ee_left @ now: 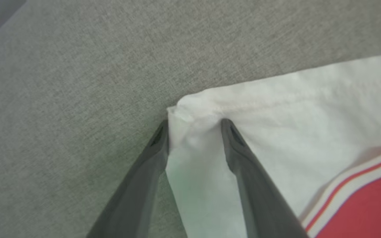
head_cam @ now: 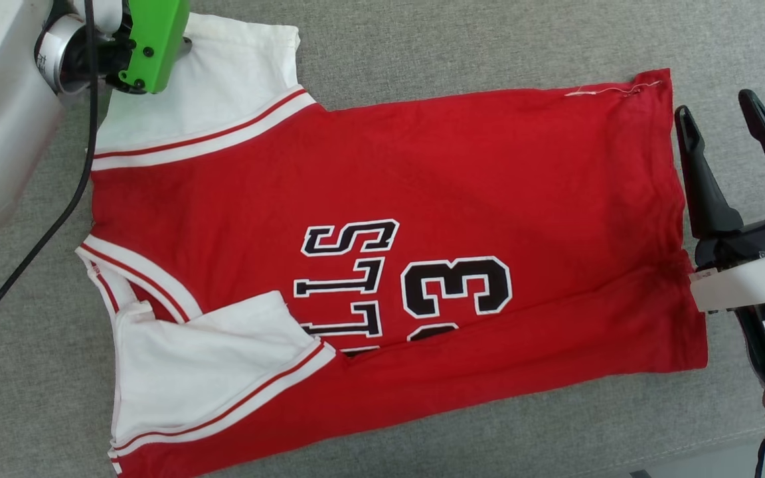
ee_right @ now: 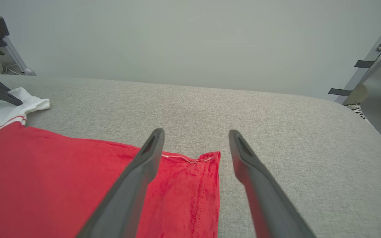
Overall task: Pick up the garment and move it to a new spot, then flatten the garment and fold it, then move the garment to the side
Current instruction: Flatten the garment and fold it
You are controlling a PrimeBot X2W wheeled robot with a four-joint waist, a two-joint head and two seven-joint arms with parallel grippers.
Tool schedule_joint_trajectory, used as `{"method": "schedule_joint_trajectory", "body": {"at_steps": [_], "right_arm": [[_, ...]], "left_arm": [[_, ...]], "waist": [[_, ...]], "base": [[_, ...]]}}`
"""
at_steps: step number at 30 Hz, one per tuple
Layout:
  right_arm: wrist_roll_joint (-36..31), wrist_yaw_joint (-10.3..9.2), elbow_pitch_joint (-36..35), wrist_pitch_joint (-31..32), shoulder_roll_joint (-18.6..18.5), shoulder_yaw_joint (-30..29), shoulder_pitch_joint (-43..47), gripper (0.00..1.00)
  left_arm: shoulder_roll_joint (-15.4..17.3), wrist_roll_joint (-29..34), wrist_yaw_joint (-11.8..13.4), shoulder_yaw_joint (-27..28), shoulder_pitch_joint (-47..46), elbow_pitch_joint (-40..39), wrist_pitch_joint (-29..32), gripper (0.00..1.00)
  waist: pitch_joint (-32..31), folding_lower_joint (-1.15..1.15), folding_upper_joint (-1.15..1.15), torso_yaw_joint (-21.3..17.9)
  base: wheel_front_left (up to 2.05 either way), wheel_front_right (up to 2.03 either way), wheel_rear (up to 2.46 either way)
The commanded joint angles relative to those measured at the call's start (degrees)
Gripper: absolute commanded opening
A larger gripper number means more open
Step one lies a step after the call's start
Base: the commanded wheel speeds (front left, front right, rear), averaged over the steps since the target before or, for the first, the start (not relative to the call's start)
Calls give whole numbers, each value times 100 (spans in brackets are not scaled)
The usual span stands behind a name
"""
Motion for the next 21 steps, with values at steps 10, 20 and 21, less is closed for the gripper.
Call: {"method": "schedule_joint_trajectory", "body": {"at_steps": [10,20,21], "right_arm": [[360,-5,165,781,-839,-82,-656,100],[1639,-5,872,3604,-2216,703,-1641,100],[1742,-5,969,3841,-2316,786,-1711,100]], "left_arm": [[194,-370,-17,-230,468,-519,-1178,0],[402,-351,-17,-469,780,-1328,-2188,0],[404,-338,-17,-485,801,-1386,-2248,0]], "waist": [[-698,-1,0,419],[-982,-1,0,802],[-977,-1,0,837]], "base": [[0,0,0],[0,0,0],[0,0,0]]}}
